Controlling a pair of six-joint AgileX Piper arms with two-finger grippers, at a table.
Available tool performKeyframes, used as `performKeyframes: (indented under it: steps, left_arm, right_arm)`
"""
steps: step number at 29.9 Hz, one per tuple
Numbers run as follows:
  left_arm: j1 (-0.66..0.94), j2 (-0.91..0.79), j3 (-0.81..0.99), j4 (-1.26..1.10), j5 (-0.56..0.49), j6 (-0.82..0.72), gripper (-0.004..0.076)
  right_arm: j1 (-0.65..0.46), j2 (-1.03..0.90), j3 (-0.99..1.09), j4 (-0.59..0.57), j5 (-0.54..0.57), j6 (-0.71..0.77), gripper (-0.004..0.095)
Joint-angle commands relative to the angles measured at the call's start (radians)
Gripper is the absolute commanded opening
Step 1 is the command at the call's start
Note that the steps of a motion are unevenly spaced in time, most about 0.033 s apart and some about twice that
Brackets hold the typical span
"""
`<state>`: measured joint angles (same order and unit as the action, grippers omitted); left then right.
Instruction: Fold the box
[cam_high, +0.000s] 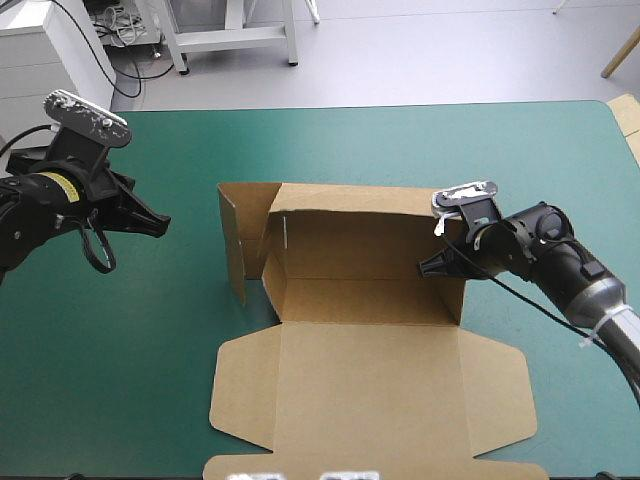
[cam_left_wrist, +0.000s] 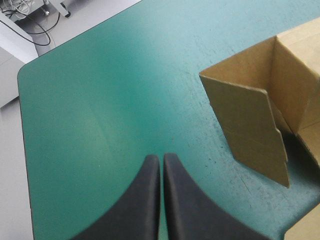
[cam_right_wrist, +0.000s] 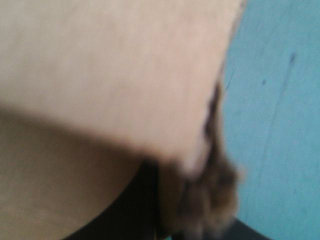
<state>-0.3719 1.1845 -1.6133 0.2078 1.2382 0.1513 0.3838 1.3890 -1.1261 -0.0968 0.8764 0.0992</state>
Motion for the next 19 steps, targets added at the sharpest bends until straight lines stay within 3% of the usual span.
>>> performKeyframes:
  steps: [1,5,7,9,14,16,19]
  left_arm:
    - [0.002,-0.019,-0.030,0.013,-0.062,-0.012,0.0004]
    - [0.002,-0.019,-0.030,0.013,-0.062,-0.012,0.0004]
    - [0.002,-0.019,-0.030,0.009,-0.062,-0.012,0.0004]
    - [0.002,-0.019,-0.030,0.006,-0.062,-0.012,0.0004]
    - [0.002,-0.019,-0.030,0.006,-0.062,-0.012,0.0004]
    - [0.002,-0.019,-0.030,0.006,-0.060,-0.012,0.0004]
    - [0.002,-0.019,-0.030,0.006,-0.060,-0.012,0.0004]
  right_arm:
    - [0.001,0.088,0.006,-0.046,-0.196,-0.001,-0.0021]
    - [0.001,0.133,-0.007,-0.072,-0.277,0.008,-0.0002]
    - [0.001,0.155,-0.034,-0.080,-0.270,0.015,0.0064]
    - [0.001,0.174,-0.067,-0.080,-0.263,0.015,0.0198]
    - [0.001,0.181,-0.156,-0.081,-0.241,0.002,0.0684]
    - [0.001,0.181,-0.203,-0.081,-0.197,-0.001,0.0768]
    - [0.001,0.177,-0.287,-0.084,-0.106,-0.016,0.0767]
